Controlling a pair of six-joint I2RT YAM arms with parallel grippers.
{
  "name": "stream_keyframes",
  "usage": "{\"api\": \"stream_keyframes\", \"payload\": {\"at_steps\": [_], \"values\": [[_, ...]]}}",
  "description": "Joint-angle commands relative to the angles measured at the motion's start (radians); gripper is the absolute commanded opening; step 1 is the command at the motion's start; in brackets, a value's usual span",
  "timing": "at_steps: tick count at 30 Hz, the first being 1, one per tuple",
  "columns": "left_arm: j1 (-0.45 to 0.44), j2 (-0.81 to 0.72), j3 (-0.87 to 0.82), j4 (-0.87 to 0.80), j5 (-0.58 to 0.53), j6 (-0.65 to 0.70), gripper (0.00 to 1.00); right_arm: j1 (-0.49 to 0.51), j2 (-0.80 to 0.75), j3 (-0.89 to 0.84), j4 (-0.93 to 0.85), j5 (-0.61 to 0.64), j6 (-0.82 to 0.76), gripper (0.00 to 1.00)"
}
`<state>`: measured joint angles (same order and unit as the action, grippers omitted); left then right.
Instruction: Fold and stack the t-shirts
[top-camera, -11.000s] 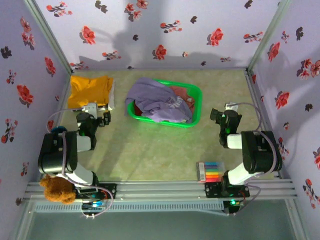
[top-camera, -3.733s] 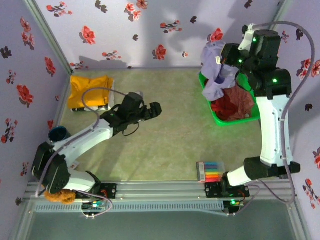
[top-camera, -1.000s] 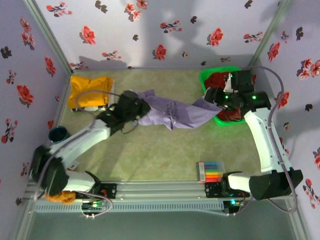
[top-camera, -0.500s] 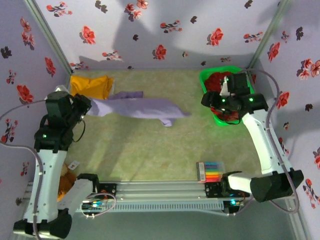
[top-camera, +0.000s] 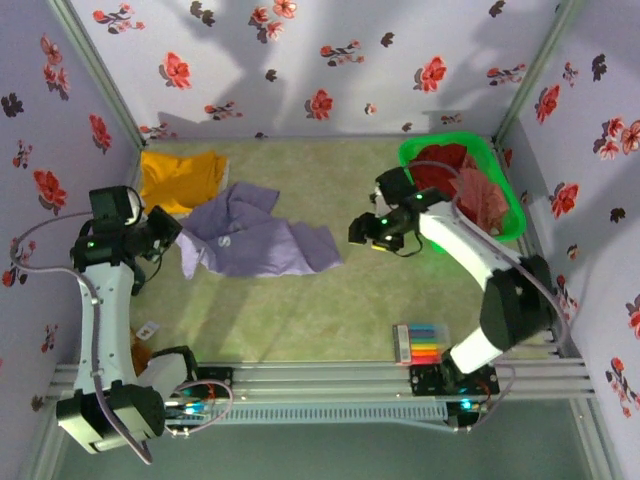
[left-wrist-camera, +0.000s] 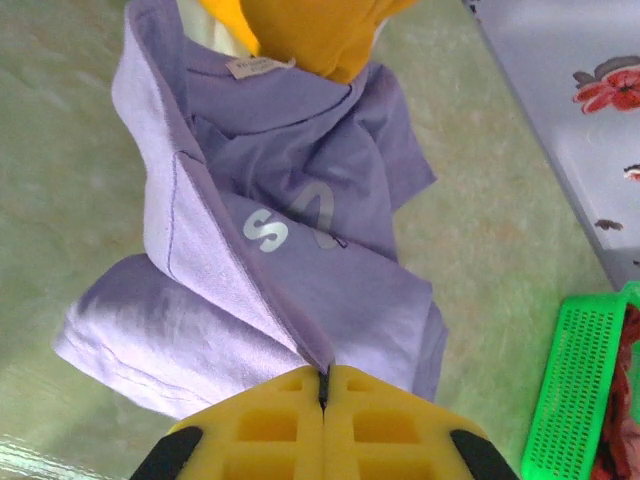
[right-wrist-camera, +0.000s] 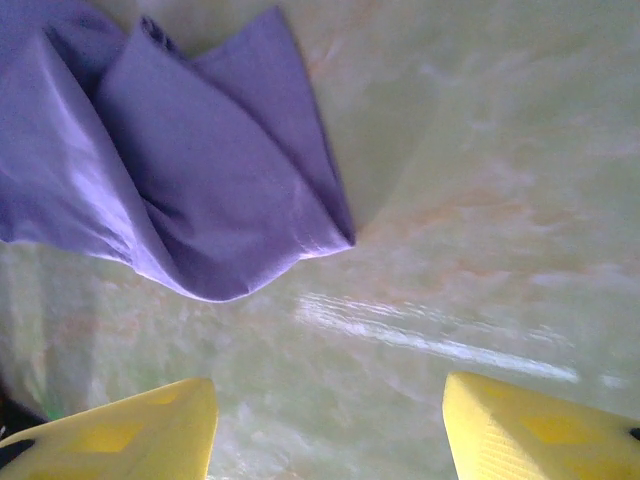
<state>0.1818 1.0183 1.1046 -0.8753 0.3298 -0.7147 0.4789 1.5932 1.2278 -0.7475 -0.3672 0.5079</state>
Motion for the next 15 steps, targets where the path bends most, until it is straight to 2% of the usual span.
{"api": "stream_keyframes", "payload": {"at_steps": [1,7,15], "values": [[0.008,-0.025,-0.022,0.006,0.056,0.033,0.00,0.048,0.102,0.052,0.033,-0.041,-0.035,0.61],[0.011,-0.030,-0.037,-0.001,0.058,0.039,0.00,0.097,0.239,0.062,0.140,-0.128,-0.030,0.59],[0.015,0.031,0.054,-0.012,0.093,0.042,0.00,0.109,0.329,0.106,0.110,-0.070,-0.096,0.58]]}}
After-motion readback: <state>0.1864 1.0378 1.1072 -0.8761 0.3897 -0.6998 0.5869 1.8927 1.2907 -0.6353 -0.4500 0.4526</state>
